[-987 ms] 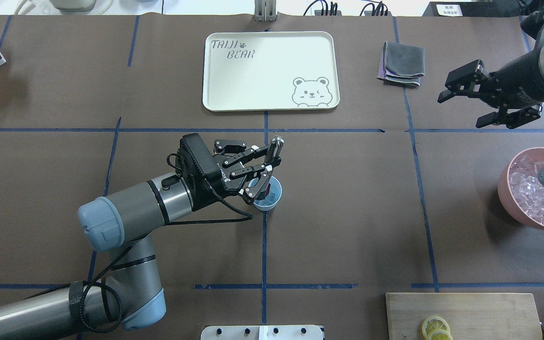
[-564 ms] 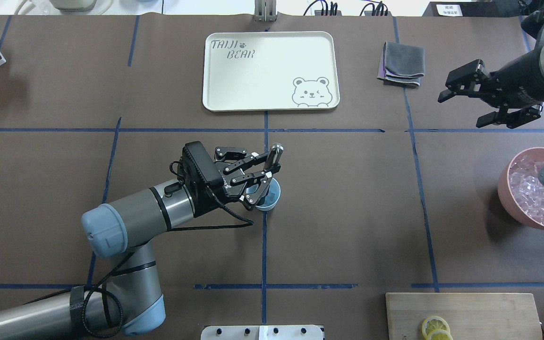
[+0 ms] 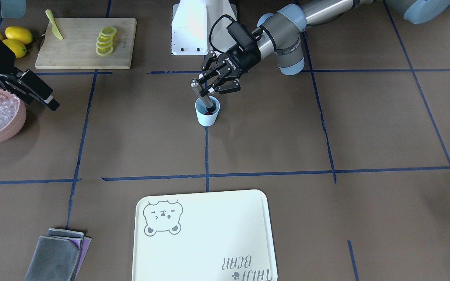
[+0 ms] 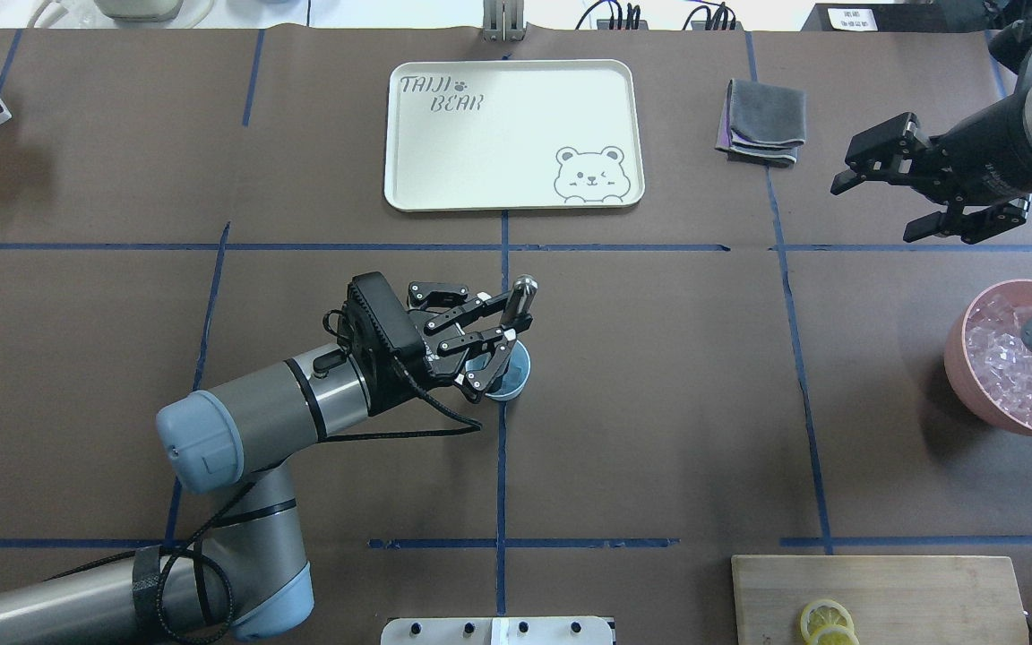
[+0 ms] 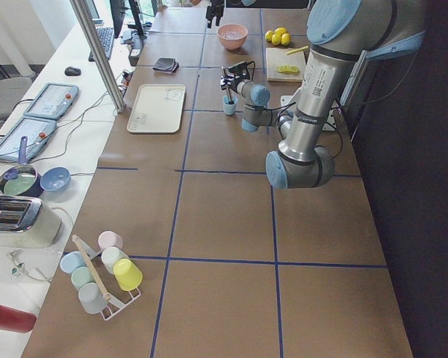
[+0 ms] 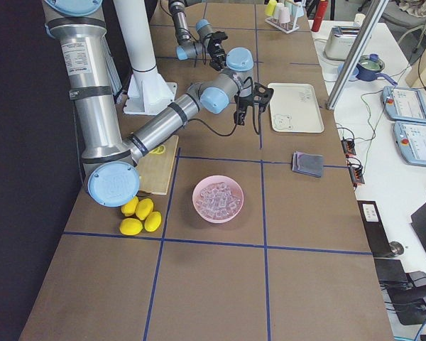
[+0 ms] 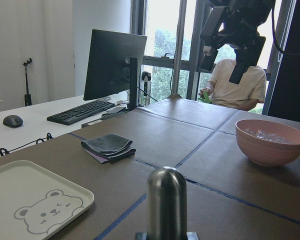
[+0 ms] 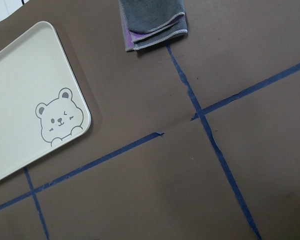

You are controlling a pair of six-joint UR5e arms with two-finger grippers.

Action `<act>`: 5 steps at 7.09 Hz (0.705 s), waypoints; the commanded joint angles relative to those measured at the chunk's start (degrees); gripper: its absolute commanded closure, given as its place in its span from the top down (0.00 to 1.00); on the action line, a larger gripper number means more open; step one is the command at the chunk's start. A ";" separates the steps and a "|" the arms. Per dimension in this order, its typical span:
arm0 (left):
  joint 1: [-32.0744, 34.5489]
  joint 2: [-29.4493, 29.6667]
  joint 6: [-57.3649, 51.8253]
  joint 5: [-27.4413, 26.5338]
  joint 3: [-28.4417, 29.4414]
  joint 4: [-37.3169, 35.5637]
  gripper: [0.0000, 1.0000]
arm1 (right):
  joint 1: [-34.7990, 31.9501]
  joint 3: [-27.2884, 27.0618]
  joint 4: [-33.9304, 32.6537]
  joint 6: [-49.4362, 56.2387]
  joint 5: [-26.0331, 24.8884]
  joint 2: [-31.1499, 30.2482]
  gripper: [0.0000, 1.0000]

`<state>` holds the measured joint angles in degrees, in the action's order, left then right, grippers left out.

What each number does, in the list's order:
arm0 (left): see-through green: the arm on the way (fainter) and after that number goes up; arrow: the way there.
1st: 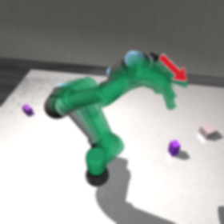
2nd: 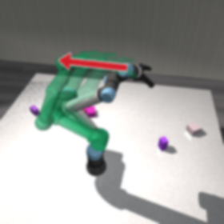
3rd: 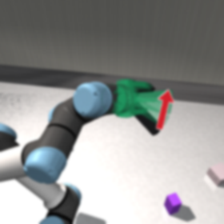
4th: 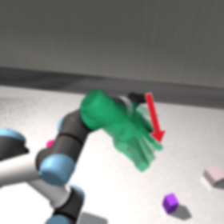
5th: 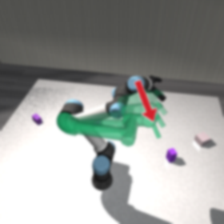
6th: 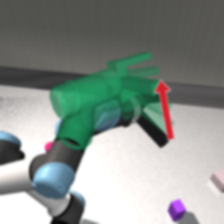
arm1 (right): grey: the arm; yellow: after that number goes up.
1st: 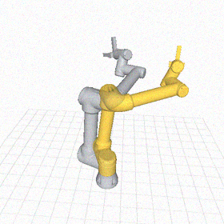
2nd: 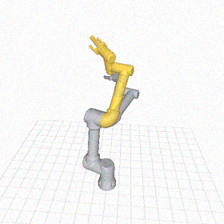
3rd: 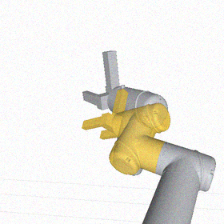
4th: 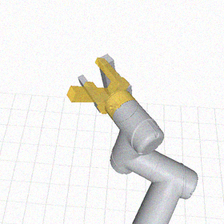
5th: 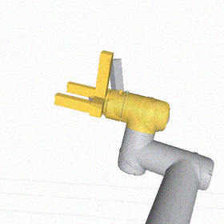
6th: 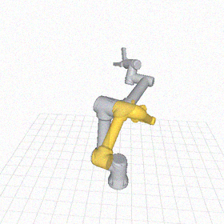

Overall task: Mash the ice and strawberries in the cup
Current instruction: 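Press the pestle down into the cup contents with the left gripper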

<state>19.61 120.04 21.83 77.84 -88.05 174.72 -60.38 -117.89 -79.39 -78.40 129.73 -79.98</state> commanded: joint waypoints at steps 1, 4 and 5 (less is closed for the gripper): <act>-0.01 1.16 0.23 0.03 -2.46 -0.87 0.00 | -0.09 -0.15 -0.06 0.00 0.08 0.00 1.00; 2.26 0.64 0.76 0.03 -11.06 -14.00 0.00 | -0.71 -0.67 -0.06 0.09 0.26 -0.18 1.00; 3.58 -0.06 0.94 0.03 -13.44 -19.89 0.00 | -0.97 -0.85 -0.06 0.09 0.34 -0.18 1.00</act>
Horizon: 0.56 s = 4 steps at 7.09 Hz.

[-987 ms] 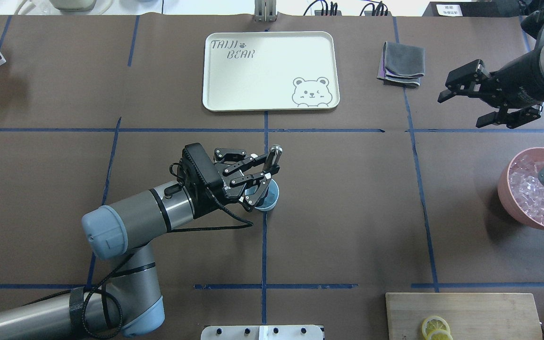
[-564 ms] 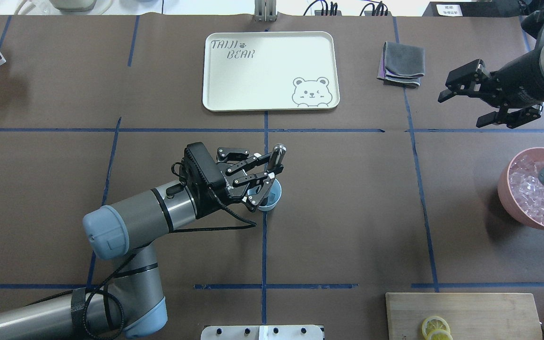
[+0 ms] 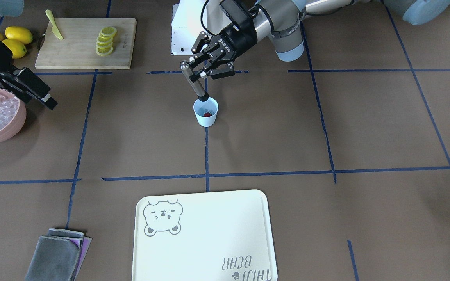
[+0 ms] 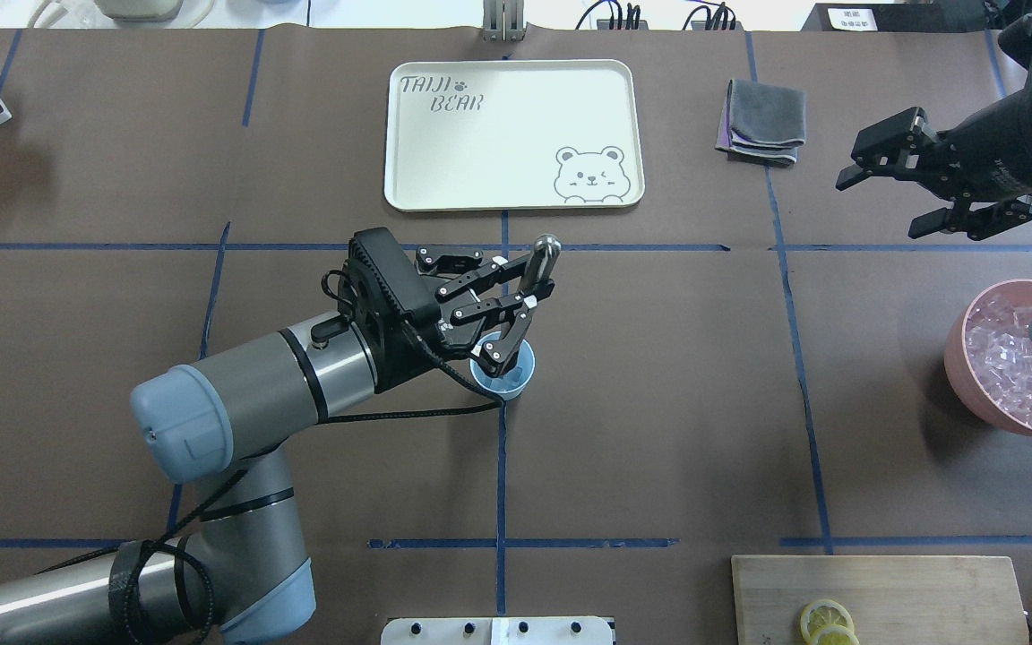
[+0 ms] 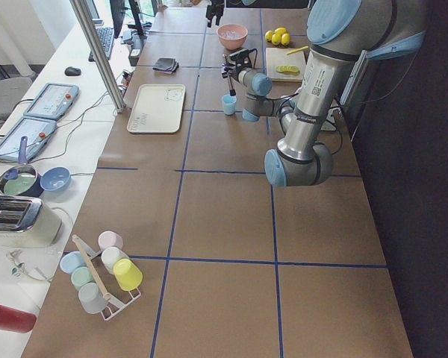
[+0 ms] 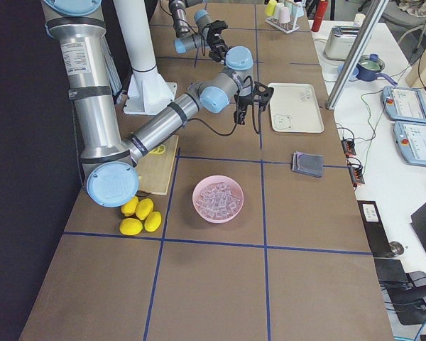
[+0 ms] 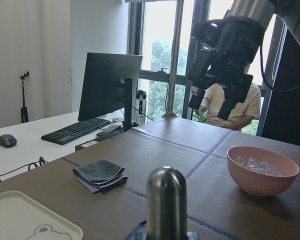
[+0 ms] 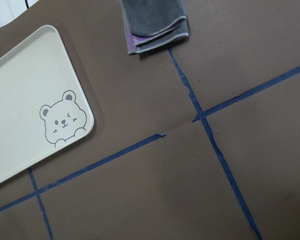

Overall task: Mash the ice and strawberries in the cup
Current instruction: 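Lift the pestle out of the cup and withdraw the left gripper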

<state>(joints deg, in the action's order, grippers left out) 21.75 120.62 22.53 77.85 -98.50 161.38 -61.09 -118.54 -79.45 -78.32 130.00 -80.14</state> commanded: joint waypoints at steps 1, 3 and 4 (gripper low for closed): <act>3.02 -4.39 0.41 -0.07 -4.40 -10.43 0.00 | -0.26 -0.12 -0.01 0.10 0.08 -0.10 1.00; 8.01 -5.57 9.30 0.11 -4.95 -19.91 0.00 | -0.26 -0.20 -0.01 0.10 -0.01 -0.19 1.00; 9.78 -6.71 12.68 0.63 -5.21 -24.57 0.00 | -0.26 -0.29 -0.01 0.10 0.08 -0.19 1.00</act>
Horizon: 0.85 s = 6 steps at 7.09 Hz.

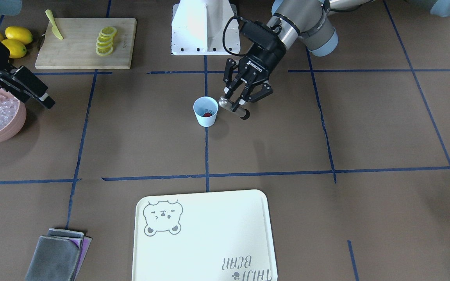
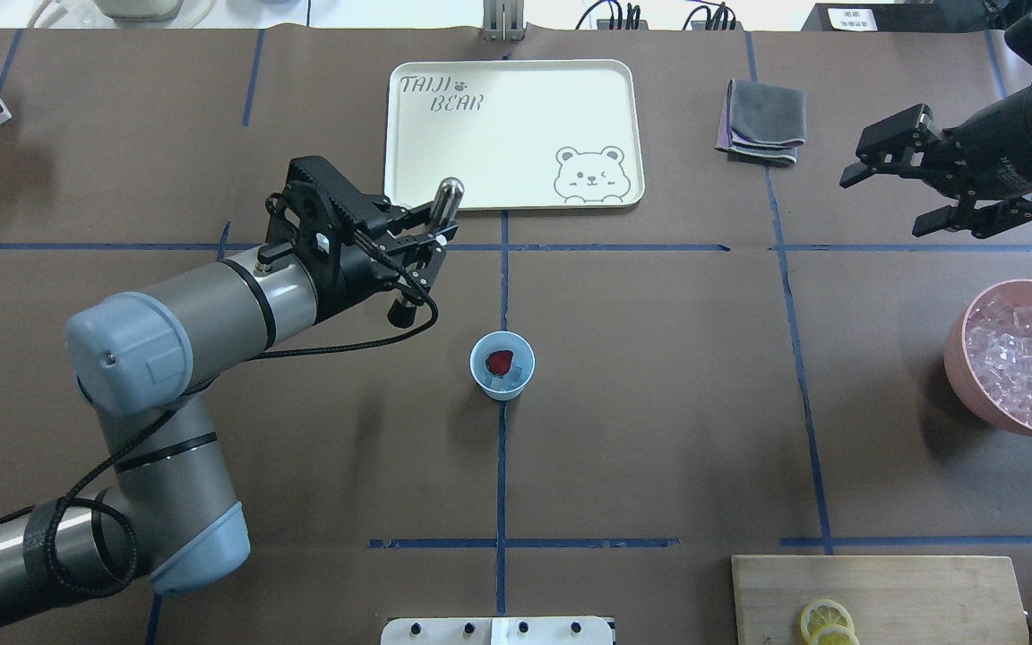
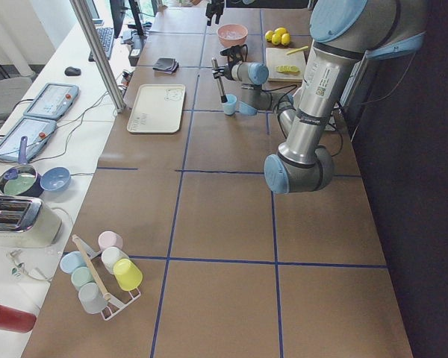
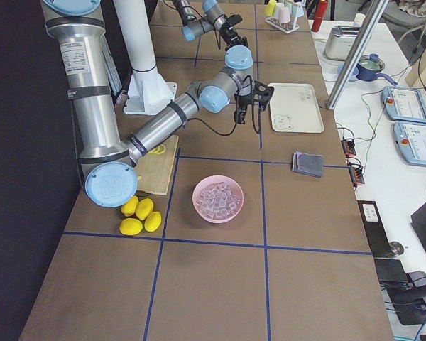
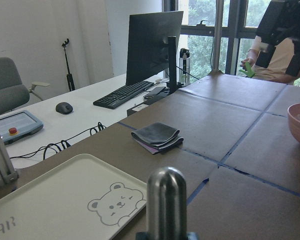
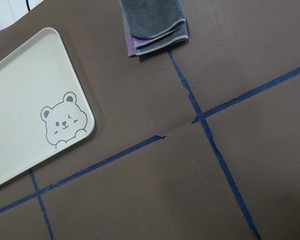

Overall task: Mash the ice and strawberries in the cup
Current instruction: 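Lift the pestle out of the cup and withdraw the left gripper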

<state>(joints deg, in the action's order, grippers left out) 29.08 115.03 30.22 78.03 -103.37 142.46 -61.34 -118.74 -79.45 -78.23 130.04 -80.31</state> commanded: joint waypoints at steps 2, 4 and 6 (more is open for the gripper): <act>9.97 -3.41 4.85 11.51 -0.86 -14.54 0.00 | 0.00 -0.17 0.00 -0.08 -0.05 -0.11 1.00; 22.19 -6.81 4.85 26.84 -2.18 -23.07 0.00 | 0.00 -0.44 0.00 0.00 -0.05 -0.28 1.00; 28.38 -13.04 4.93 34.19 -1.92 -29.57 0.00 | 0.00 -0.52 0.00 -0.08 -0.14 -0.46 1.00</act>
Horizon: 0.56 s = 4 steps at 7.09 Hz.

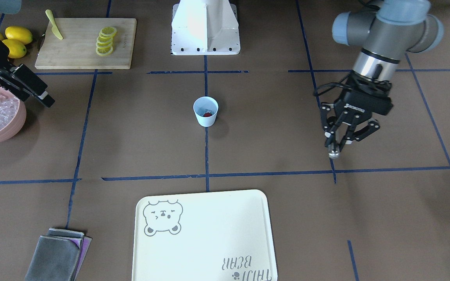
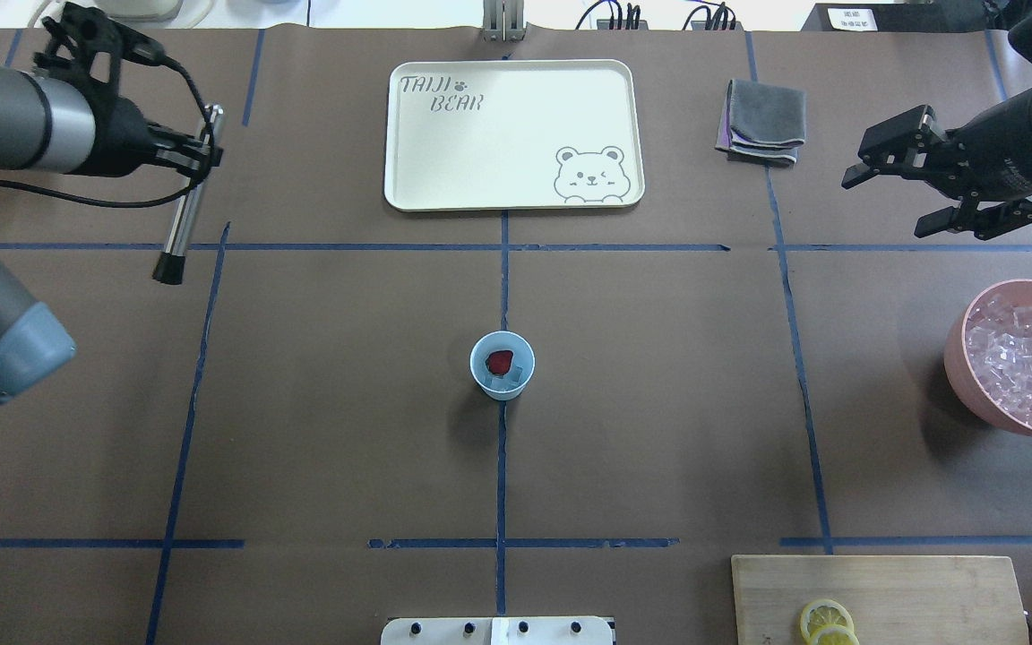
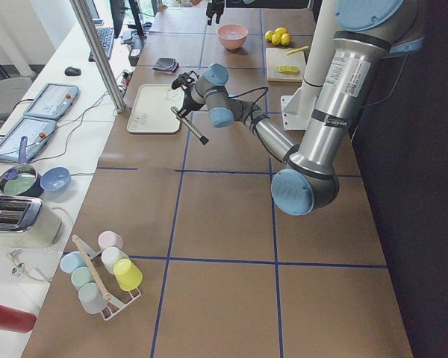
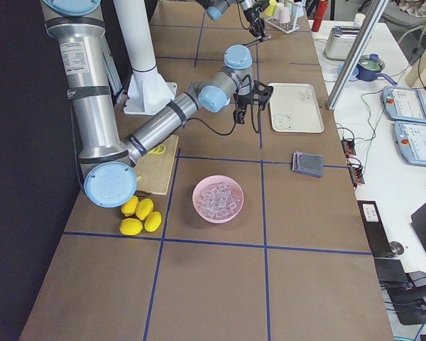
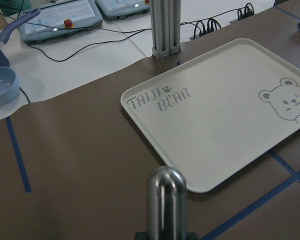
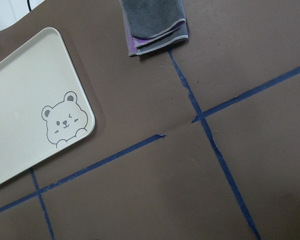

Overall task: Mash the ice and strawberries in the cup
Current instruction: 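Lift the pestle out of the cup and withdraw the left gripper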

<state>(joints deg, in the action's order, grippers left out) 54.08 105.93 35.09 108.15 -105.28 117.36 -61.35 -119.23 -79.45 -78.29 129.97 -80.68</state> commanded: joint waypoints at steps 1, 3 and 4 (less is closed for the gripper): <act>4.10 -7.89 0.07 4.09 0.86 -7.11 0.00 | 0.00 -0.13 0.09 -0.02 -0.24 -0.44 1.00; 5.59 -13.71 0.07 6.17 5.31 -8.88 0.00 | 0.00 -0.48 0.09 -0.11 -0.24 -0.53 1.00; 6.82 -13.30 -0.02 8.98 7.96 -13.60 0.00 | 0.00 -0.57 0.09 -0.02 -0.24 -0.45 1.00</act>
<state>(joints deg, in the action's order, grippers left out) 59.70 93.47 35.15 114.37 -100.45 107.97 -61.35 -119.70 -79.37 -78.37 129.74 -81.16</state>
